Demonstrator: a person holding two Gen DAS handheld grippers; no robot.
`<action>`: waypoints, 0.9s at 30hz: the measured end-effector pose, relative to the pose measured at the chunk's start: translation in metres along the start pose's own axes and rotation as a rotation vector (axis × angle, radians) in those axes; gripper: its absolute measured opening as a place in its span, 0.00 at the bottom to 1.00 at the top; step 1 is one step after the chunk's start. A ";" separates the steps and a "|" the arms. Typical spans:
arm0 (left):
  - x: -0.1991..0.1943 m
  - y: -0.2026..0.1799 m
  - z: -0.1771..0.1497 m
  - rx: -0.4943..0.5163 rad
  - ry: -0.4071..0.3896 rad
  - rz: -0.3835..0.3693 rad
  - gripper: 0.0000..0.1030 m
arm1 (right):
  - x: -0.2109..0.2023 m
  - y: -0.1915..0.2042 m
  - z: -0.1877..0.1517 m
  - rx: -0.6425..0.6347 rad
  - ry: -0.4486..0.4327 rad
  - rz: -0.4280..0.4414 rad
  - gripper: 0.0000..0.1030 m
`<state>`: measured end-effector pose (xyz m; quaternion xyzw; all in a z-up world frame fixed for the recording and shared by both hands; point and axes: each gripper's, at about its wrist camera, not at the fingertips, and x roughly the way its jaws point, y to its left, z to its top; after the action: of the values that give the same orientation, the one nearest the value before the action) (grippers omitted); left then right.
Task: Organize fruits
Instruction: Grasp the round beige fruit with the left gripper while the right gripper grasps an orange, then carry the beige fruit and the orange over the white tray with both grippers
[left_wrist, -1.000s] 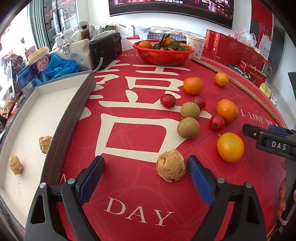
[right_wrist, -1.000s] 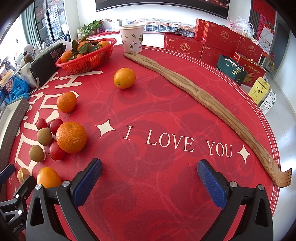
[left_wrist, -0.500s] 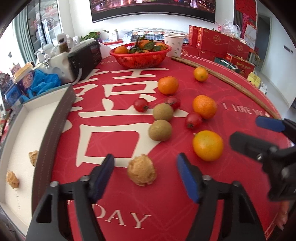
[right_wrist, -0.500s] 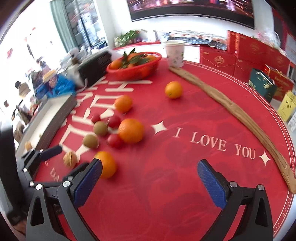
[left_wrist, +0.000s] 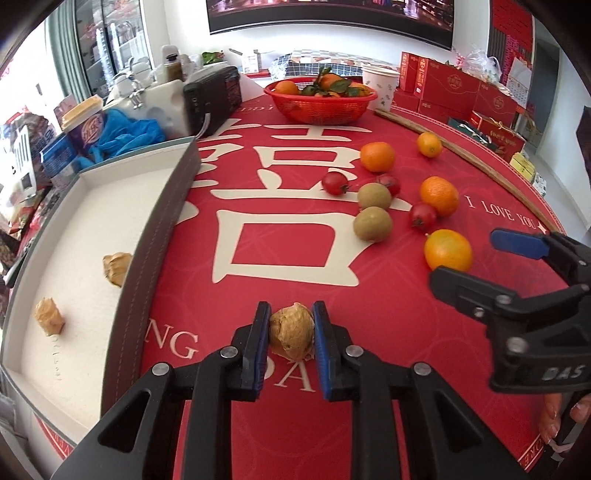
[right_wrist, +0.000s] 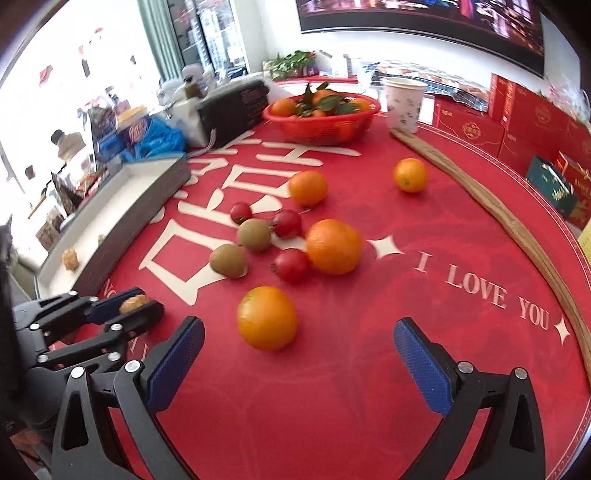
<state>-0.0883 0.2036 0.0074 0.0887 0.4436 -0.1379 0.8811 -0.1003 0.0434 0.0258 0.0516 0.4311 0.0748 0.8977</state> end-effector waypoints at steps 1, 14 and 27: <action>0.000 0.002 0.000 -0.008 0.000 0.002 0.24 | 0.004 0.004 0.000 -0.011 0.008 -0.005 0.93; -0.017 0.014 -0.002 -0.059 -0.034 -0.009 0.24 | 0.006 0.008 -0.002 -0.003 -0.027 -0.012 0.35; -0.057 0.075 0.009 -0.128 -0.130 0.063 0.24 | -0.004 -0.001 0.003 0.069 -0.072 0.035 0.35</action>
<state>-0.0898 0.2812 0.0608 0.0369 0.3905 -0.0871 0.9157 -0.1004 0.0416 0.0309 0.0926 0.3999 0.0738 0.9089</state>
